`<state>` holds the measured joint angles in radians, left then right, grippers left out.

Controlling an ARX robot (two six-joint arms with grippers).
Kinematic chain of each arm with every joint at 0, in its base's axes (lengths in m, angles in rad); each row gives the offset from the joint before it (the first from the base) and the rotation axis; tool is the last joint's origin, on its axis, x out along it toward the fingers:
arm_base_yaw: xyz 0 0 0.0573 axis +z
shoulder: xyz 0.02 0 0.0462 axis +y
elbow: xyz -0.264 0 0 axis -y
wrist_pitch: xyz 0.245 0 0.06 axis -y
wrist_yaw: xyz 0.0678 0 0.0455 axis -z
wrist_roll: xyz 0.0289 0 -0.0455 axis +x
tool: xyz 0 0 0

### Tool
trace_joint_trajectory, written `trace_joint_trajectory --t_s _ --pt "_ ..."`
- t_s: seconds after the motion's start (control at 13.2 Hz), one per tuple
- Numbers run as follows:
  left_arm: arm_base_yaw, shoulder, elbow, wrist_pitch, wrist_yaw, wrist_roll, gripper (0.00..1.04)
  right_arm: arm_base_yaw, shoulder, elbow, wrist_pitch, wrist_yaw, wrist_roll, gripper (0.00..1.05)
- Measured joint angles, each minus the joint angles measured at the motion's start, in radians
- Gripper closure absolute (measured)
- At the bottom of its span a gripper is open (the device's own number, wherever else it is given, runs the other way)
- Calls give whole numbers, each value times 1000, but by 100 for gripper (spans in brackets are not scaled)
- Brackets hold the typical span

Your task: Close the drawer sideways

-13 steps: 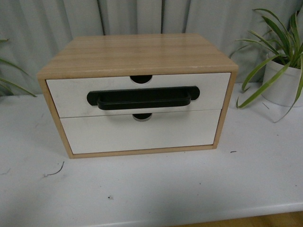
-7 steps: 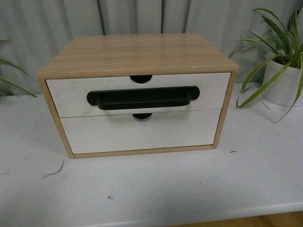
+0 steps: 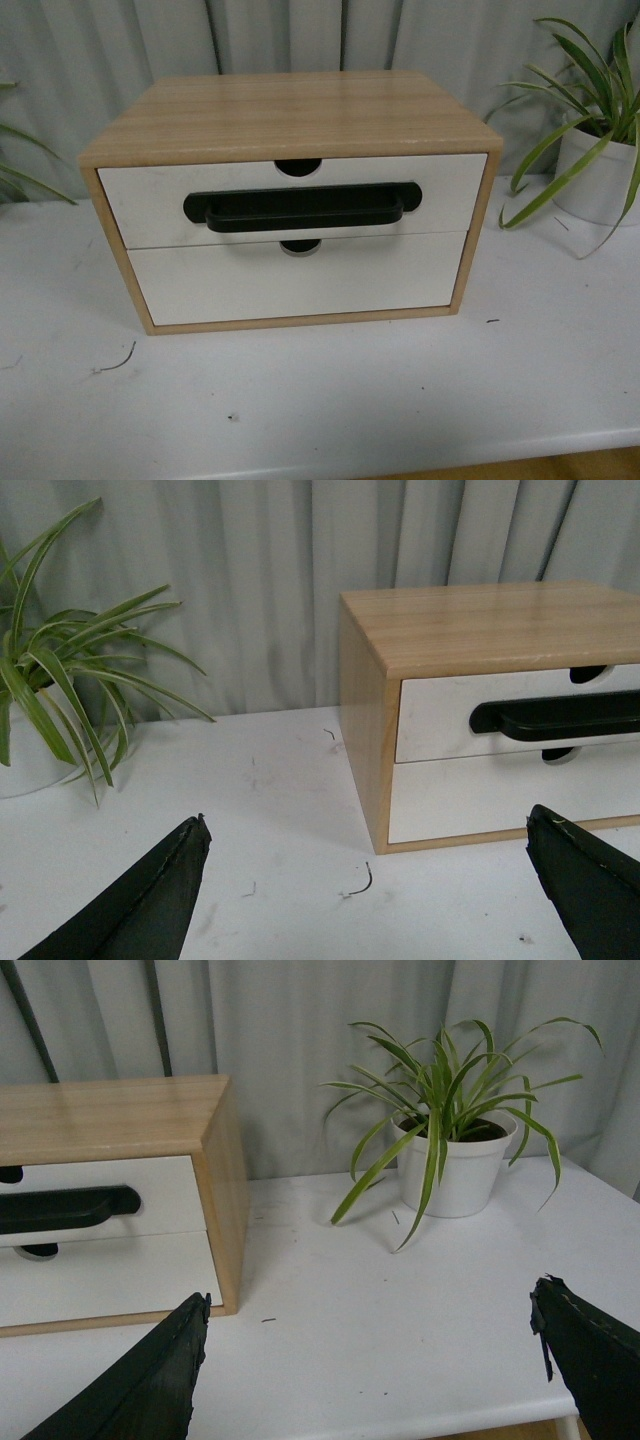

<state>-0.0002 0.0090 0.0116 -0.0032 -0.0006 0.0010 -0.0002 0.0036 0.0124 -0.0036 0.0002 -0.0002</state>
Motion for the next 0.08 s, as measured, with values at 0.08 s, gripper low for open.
trace_joint_trajectory --t_s 0.08 --pt "0 0 0 0 0 0 7 0 0 0 0 0 0 6"
